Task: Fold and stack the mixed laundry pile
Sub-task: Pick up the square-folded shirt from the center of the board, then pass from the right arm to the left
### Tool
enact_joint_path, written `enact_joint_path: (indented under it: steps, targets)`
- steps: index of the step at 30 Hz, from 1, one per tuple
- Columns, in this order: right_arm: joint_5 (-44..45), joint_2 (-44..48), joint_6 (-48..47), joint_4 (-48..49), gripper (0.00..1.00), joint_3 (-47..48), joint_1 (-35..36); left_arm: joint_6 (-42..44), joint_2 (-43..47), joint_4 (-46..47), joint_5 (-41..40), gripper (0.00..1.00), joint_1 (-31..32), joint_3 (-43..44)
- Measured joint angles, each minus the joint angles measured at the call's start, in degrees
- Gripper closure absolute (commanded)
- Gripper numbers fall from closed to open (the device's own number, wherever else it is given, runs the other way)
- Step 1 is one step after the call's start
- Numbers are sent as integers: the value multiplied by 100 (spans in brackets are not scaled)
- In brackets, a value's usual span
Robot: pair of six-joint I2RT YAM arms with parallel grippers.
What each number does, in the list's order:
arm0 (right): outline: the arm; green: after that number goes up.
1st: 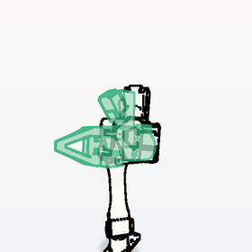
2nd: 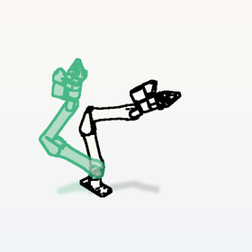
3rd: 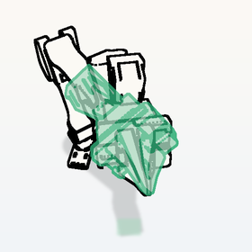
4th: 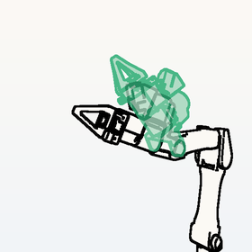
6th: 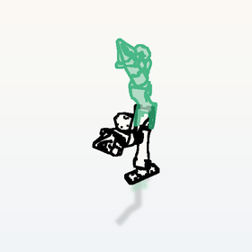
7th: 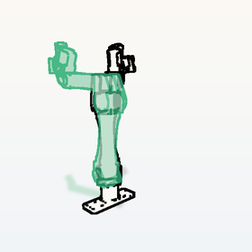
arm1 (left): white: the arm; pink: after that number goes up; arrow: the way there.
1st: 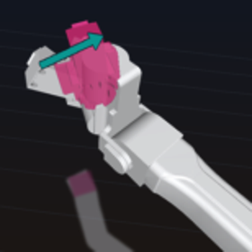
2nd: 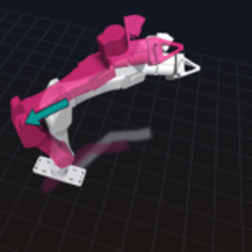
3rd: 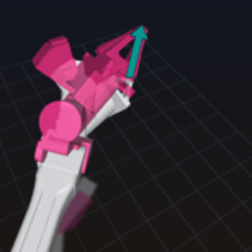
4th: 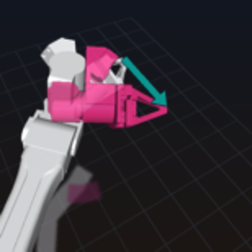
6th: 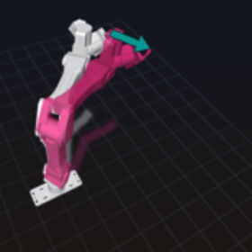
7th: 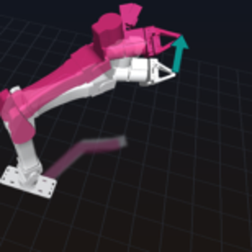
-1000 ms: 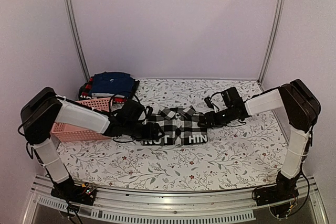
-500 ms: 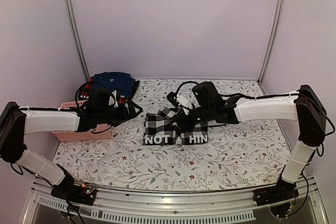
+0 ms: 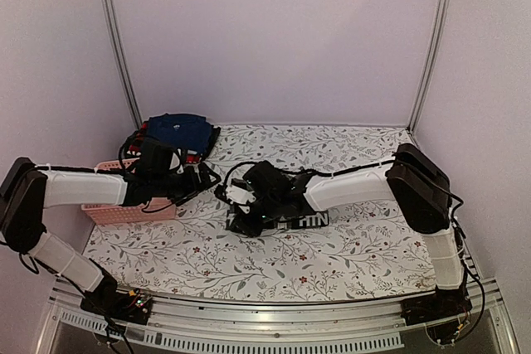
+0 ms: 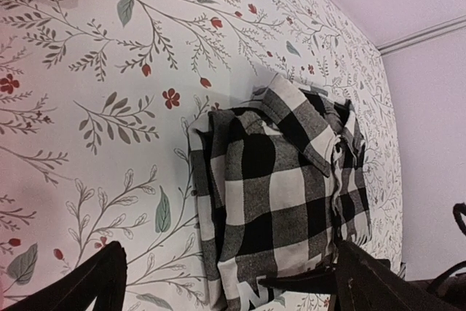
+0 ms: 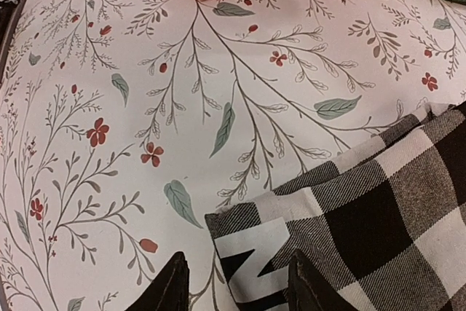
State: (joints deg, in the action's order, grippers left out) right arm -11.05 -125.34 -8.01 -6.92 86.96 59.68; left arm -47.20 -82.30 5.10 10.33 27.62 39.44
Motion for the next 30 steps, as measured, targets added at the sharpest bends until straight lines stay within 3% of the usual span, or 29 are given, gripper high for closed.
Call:
enact_joint_path:
  steps: [3, 11, 21, 30]
  targets:
    - [160, -289, -90, -92, 58, 243, 66, -37, -109, -2, 42, 0, 0, 0]
    - [750, -507, -341, 11, 99, 334, 184, -323, -527, 157, 238, 0, -22, 4]
    - [879, 363, -354, 896, 100, -916, 109, -612, -1237, 468, 564, 0, 212, 15]
    - [852, 778, -334, 1388, 100, -1080, 13, -1115, -1797, 1331, 822, 1, 538, 236]
